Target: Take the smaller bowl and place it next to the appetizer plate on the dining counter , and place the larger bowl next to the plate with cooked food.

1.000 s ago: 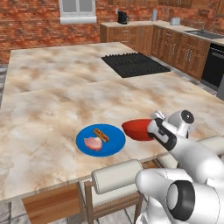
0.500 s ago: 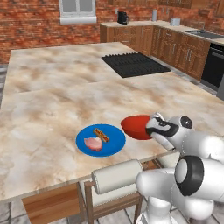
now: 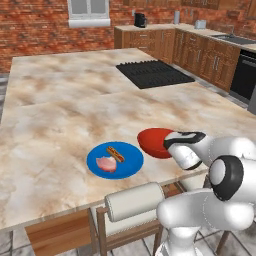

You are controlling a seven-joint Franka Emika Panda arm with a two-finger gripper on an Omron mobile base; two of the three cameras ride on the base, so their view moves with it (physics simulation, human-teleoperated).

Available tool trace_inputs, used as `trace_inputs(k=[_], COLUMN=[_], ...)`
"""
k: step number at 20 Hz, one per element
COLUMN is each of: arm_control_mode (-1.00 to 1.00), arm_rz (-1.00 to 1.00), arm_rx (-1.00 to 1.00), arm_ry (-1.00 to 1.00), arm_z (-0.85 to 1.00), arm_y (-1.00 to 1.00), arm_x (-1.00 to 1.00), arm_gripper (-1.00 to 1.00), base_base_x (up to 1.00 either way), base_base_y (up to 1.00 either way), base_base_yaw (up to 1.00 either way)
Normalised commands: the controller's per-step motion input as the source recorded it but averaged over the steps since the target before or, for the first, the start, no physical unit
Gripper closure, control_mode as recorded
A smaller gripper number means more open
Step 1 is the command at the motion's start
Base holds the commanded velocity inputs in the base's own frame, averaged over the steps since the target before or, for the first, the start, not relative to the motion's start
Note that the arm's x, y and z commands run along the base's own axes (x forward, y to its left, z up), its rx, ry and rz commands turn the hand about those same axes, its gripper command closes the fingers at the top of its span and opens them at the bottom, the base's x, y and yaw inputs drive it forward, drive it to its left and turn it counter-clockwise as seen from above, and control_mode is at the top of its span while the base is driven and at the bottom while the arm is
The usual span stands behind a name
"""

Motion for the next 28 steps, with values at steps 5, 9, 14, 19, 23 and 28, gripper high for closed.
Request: trace_inputs(k=[5, 9, 14, 19, 23, 28], arm_control_mode=[-1.0, -1.0, -1.0, -1.0, -1.0, -1.0], arm_rz=[0.0, 0.0, 0.0, 0.0, 0.0, 0.0], arm_rx=[0.0, -0.03, -0.05, -0.12, -0.16, -0.15], arm_ry=[0.04, 0.09, 0.06, 0.02, 0.06, 0.3], arm_z=[0.1, 0.44, 0.58, 1.0, 1.0, 1.0], arm_y=[0.01, 0.0, -0.01, -0.26, -0.28, -0.35], arm_x=[0.14, 0.0, -0.03, -0.23, -0.4, -0.68], arm_gripper=[-1.0, -1.0, -1.0, -1.0, -1.0, -1.0], base_base_x=[0.0, 0.0, 0.0, 0.0, 0.0, 0.0], base_base_y=[0.0, 0.0, 0.0, 0.0, 0.0, 0.0], base_base_yaw=[0.0, 0.0, 0.0, 0.0, 0.0, 0.0])
